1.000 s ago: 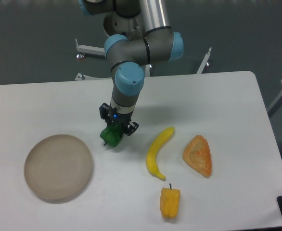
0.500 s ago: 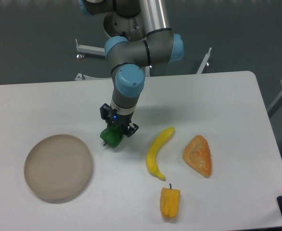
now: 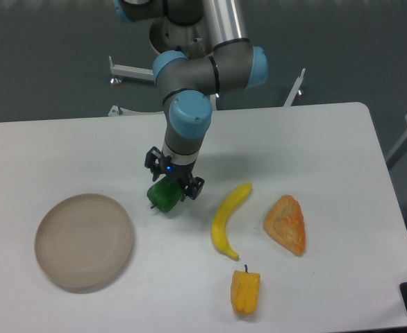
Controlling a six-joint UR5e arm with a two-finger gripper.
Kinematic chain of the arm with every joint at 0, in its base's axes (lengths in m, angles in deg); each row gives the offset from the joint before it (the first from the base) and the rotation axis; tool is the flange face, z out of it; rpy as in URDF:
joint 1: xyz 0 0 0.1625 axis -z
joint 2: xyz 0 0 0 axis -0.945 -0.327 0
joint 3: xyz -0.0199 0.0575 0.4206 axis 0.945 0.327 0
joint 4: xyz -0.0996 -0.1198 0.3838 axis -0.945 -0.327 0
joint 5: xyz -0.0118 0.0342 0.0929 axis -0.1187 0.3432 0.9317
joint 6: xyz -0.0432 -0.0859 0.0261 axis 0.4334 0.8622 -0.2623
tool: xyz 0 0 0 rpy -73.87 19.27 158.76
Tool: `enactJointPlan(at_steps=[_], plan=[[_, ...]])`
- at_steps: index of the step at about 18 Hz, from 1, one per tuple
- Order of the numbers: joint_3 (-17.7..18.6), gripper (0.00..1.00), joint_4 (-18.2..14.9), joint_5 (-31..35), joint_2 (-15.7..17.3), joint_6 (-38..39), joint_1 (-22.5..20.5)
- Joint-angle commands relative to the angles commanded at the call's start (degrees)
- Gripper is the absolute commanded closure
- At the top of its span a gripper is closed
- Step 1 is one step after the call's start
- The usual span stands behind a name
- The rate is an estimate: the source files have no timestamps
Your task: Place the green pepper on the table
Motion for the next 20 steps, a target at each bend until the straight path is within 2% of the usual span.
enactJointPlan(at_steps=[6, 12, 17, 20], plan=[[-8.3, 0.07, 0.0, 0.7, -1.0, -4.0, -5.5], [-17.4, 0.07, 0.0, 5.7, -6.9, -10.5, -8.4], [-22.8, 0.07, -0.1, 6.3, -11.2, -12.2, -9.2], [-26.3, 0.07, -0.1, 8.3, -14.0, -16.2, -9.4]])
